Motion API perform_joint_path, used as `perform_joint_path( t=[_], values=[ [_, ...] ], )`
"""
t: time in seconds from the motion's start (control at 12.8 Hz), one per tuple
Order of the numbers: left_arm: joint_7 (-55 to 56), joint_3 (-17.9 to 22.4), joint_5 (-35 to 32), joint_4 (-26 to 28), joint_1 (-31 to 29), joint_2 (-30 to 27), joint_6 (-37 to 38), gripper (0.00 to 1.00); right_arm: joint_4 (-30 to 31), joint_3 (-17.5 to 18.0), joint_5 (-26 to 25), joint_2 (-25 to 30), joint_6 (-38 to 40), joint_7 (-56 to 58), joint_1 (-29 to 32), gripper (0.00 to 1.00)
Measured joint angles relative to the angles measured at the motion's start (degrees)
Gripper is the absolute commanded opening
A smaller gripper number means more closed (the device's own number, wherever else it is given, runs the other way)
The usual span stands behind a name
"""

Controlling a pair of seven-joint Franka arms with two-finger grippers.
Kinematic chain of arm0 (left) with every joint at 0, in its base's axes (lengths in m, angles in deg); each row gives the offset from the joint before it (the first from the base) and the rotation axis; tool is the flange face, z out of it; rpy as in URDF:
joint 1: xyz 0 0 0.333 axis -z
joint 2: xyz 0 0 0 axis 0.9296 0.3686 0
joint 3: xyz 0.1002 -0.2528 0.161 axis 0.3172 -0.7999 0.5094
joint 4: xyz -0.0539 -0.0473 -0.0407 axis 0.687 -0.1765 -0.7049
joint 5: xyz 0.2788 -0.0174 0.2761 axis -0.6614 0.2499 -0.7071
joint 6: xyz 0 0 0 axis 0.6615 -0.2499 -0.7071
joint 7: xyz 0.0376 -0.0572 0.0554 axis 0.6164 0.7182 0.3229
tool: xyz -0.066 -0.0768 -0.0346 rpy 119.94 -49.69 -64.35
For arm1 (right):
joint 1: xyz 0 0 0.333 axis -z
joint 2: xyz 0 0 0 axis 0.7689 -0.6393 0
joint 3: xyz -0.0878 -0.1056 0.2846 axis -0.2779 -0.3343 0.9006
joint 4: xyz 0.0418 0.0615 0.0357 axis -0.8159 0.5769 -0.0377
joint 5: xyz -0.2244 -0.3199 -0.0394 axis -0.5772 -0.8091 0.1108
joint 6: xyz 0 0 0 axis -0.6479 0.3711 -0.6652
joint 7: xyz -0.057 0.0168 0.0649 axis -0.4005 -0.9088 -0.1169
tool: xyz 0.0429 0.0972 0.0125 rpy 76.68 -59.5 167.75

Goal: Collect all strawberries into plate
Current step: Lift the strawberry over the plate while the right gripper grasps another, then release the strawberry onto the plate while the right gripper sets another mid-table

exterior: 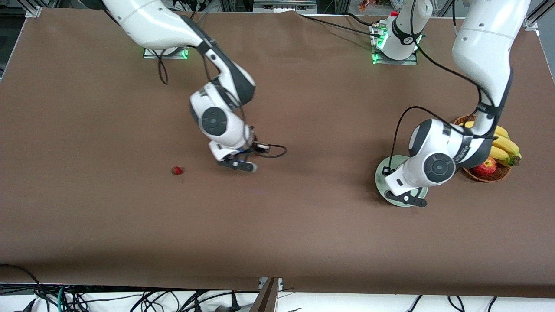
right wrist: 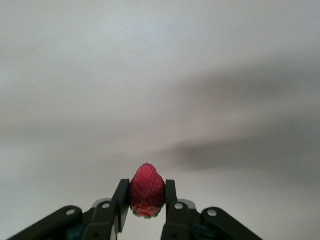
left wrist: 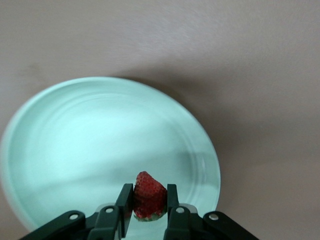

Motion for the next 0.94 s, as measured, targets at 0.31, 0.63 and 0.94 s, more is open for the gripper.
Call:
perform_joint_path(
  t=[0.31, 0.63, 0.94],
  values=[
    [-0.15, -0.03, -0.01, 0.15, -0.43, 0.98, -1.99, 1.0, -4.39, -0.02, 0.0, -9.24, -17.76, -5.15, -6.01, 0.0],
    [-0.11, -0.26, -0.01, -0.5, -0.68, -1.57, -1.67, 1.0, -11.3, -0.05, -0.01, -15.46, -24.24, -11.2, -10.8, 1.0],
    [0.26, -2.28, 1.56, -0.58, -0.54, -5.43, 0.69, 1.0, -16.45, -0.82, -0.71, -14.07, -15.75, -10.89, -9.34, 1.0]
  ],
)
